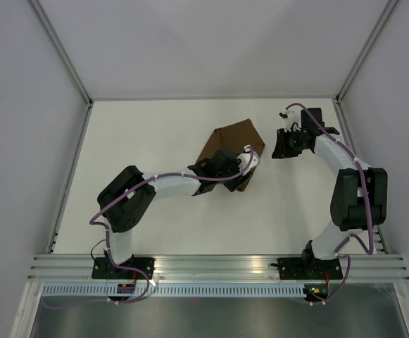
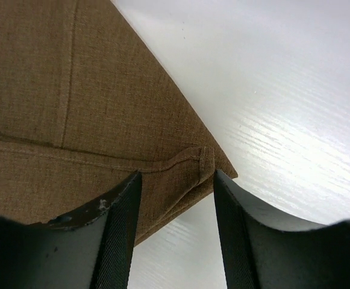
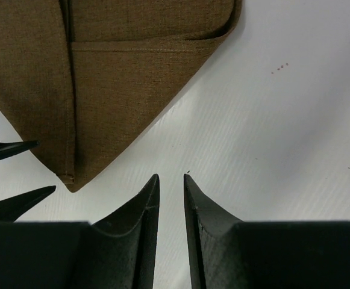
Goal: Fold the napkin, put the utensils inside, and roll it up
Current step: Fold the napkin at the center of the board.
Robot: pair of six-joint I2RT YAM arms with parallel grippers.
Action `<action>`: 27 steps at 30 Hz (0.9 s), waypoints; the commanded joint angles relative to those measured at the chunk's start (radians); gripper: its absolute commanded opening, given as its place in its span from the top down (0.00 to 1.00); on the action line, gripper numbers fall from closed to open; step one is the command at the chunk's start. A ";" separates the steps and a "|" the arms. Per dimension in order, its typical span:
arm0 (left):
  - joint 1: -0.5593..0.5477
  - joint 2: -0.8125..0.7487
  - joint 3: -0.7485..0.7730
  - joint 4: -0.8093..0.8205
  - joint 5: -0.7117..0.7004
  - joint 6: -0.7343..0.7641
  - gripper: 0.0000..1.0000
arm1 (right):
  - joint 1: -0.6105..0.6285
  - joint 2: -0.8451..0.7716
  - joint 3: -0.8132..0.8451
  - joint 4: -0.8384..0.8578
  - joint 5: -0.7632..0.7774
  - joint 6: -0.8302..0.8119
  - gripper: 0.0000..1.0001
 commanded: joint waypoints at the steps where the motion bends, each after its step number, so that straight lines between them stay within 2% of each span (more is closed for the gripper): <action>1: 0.020 -0.099 -0.010 0.100 0.004 -0.086 0.43 | 0.035 0.032 0.045 -0.011 0.014 0.003 0.72; 6: 0.098 -0.202 -0.033 0.096 -0.123 -0.220 0.39 | 0.069 0.134 0.077 -0.015 0.056 0.008 0.73; 11: 0.274 -0.291 -0.105 0.081 -0.233 -0.428 0.41 | 0.121 0.245 0.129 -0.032 0.109 0.009 0.74; 15: 0.402 -0.183 -0.018 -0.054 -0.226 -0.519 0.57 | 0.149 0.302 0.173 -0.041 0.148 0.008 0.74; 20: 0.445 -0.017 0.080 -0.197 -0.212 -0.608 0.73 | 0.163 0.379 0.229 -0.055 0.184 0.003 0.74; 23: 0.449 0.068 0.117 -0.220 -0.178 -0.634 0.78 | 0.163 0.414 0.268 -0.063 0.194 -0.005 0.75; 27: 0.449 0.103 0.114 -0.229 -0.157 -0.666 0.82 | 0.164 0.447 0.307 -0.066 0.206 -0.017 0.75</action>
